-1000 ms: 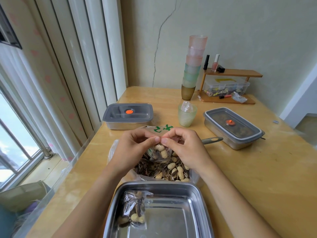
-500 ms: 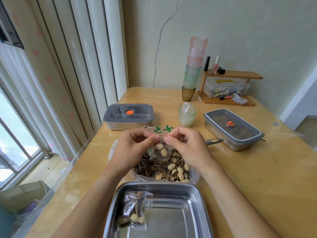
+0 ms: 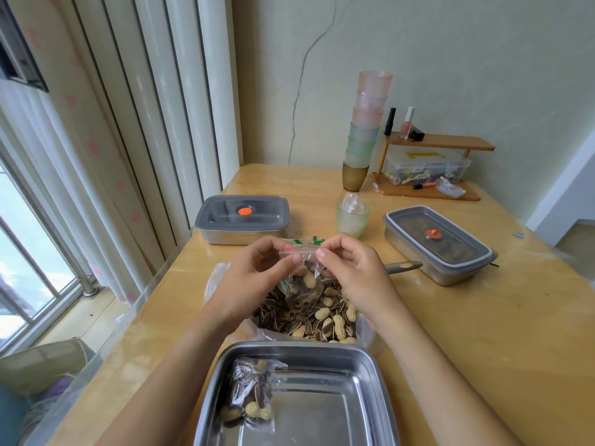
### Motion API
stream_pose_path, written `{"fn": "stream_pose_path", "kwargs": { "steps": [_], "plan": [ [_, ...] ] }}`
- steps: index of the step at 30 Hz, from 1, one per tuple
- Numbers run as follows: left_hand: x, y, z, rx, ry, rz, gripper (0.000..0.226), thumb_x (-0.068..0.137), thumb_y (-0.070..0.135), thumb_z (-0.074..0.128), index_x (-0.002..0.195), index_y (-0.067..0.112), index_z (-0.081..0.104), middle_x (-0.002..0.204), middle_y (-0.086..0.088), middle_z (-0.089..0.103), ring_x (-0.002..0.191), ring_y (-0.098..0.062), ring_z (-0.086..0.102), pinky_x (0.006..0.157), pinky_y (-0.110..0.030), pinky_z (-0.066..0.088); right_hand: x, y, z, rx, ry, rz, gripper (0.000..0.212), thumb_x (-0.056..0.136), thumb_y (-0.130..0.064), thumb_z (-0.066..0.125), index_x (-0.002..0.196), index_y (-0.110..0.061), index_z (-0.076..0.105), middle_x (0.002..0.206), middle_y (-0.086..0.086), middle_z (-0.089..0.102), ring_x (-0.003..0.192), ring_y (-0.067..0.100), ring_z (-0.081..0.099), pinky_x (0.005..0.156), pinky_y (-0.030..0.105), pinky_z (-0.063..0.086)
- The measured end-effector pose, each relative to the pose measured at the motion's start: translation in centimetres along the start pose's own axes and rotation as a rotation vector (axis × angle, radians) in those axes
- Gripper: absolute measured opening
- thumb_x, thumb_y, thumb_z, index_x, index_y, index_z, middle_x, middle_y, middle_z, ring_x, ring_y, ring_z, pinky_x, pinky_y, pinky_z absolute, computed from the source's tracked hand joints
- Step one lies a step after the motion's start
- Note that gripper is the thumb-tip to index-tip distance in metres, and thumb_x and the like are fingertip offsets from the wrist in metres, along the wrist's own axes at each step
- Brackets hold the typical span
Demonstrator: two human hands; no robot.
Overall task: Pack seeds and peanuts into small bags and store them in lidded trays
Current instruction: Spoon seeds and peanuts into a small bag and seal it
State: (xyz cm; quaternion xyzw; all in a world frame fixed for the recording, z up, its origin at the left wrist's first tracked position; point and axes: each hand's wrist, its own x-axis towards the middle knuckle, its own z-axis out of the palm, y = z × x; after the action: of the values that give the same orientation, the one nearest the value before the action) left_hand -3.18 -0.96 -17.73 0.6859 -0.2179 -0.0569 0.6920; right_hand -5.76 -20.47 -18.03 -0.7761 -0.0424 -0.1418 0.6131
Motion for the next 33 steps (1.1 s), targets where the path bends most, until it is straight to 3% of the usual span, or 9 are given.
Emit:
{"fn": "stream_pose_path", "kwargs": {
  "steps": [3, 6, 10, 12, 18, 25, 28, 30, 33],
  "plan": [
    [0.0, -0.3, 0.1, 0.045, -0.010, 0.007, 0.057, 0.079, 0.026, 0.083, 0.128, 0.017, 0.056, 0.096, -0.004, 0.074, 0.091, -0.021, 0.073, 0.087, -0.039, 0.061, -0.1, 0.0, 0.2, 0.024, 0.066, 0.033, 0.006, 0.099, -0.012, 0.068, 0.094, -0.013, 0.072, 0.083, 0.004, 0.077, 0.076, 0.011, 0.071, 0.071, 0.031, 0.059],
    [0.2, -0.8, 0.0, 0.101, -0.008, 0.076, 0.077, 0.078, 0.019, 0.088, 0.138, 0.029, 0.041, 0.078, -0.003, 0.060, 0.075, -0.018, 0.064, 0.075, -0.035, 0.057, -0.1, 0.4, 0.3, -0.125, 0.125, -0.013, 0.010, 0.099, -0.016, 0.067, 0.096, -0.025, 0.071, 0.081, -0.007, 0.077, 0.079, 0.010, 0.073, 0.078, 0.043, 0.062],
    [0.4, -0.7, -0.3, 0.084, -0.075, 0.130, 0.043, 0.085, 0.020, 0.084, 0.117, 0.013, 0.056, 0.094, -0.018, 0.069, 0.085, -0.045, 0.065, 0.080, -0.061, 0.056, -0.5, -0.1, 0.7, -0.283, 0.145, -0.207, 0.018, 0.100, -0.010, 0.062, 0.111, -0.025, 0.058, 0.074, -0.007, 0.069, 0.075, 0.011, 0.067, 0.073, 0.032, 0.053],
    [0.3, -0.7, -0.2, 0.068, -0.068, 0.125, 0.030, 0.085, 0.020, 0.084, 0.106, 0.009, 0.066, 0.097, -0.024, 0.068, 0.088, -0.039, 0.067, 0.085, -0.066, 0.054, -0.8, -0.7, 0.8, -0.354, 0.144, -0.305, 0.018, 0.100, -0.005, 0.059, 0.103, -0.022, 0.063, 0.079, -0.012, 0.066, 0.080, 0.011, 0.066, 0.071, 0.025, 0.050],
    [0.1, -0.8, -0.3, 0.026, 0.014, 0.104, 0.038, 0.080, 0.012, 0.083, 0.117, 0.010, 0.073, 0.107, -0.011, 0.077, 0.098, -0.029, 0.072, 0.094, -0.047, 0.059, -1.0, -0.5, 0.7, -0.311, 0.123, -0.303, 0.021, 0.102, -0.011, 0.057, 0.106, -0.019, 0.076, 0.103, -0.015, 0.074, 0.101, 0.008, 0.070, 0.087, 0.035, 0.058],
    [-0.5, 0.2, -1.0, 0.075, 0.027, 0.087, 0.049, 0.073, 0.018, 0.087, 0.120, 0.011, 0.076, 0.143, 0.002, 0.062, 0.120, -0.020, 0.068, 0.101, -0.046, 0.057, -2.0, -3.0, -0.2, -0.465, -0.078, -0.240, 0.036, 0.092, -0.028, 0.077, 0.128, -0.021, 0.073, 0.106, -0.018, 0.062, 0.094, 0.000, 0.065, 0.082, 0.010, 0.050],
    [-1.3, 1.5, -1.2, 0.105, -0.010, 0.074, 0.043, 0.074, 0.026, 0.086, 0.115, 0.016, 0.079, 0.143, 0.003, 0.061, 0.125, -0.011, 0.064, 0.100, -0.044, 0.057, -2.4, -4.6, -0.9, -0.587, -0.188, -0.195, 0.047, 0.088, -0.037, 0.080, 0.132, -0.025, 0.069, 0.105, -0.016, 0.058, 0.095, -0.003, 0.059, 0.082, 0.007, 0.042],
    [-2.3, 2.3, -1.1, 0.123, -0.025, 0.047, 0.040, 0.074, 0.030, 0.085, 0.111, 0.017, 0.081, 0.141, 0.005, 0.062, 0.123, -0.011, 0.065, 0.099, -0.042, 0.058, -3.1, -5.6, -0.9, -0.656, -0.247, -0.161, 0.048, 0.084, -0.044, 0.082, 0.129, -0.030, 0.070, 0.104, -0.012, 0.057, 0.095, -0.002, 0.055, 0.079, 0.010, 0.041],
    [-3.9, 3.4, -0.7, 0.185, -0.056, -0.010, 0.031, 0.079, 0.033, 0.083, 0.104, 0.014, 0.082, 0.133, 0.007, 0.067, 0.109, -0.013, 0.072, 0.088, -0.031, 0.059, -4.3, -6.9, -0.8, -0.742, -0.301, -0.130, 0.027, 0.085, -0.046, 0.081, 0.103, -0.028, 0.074, 0.093, -0.008, 0.055, 0.085, 0.003, 0.053, 0.070, 0.014, 0.037]
  ]
}}
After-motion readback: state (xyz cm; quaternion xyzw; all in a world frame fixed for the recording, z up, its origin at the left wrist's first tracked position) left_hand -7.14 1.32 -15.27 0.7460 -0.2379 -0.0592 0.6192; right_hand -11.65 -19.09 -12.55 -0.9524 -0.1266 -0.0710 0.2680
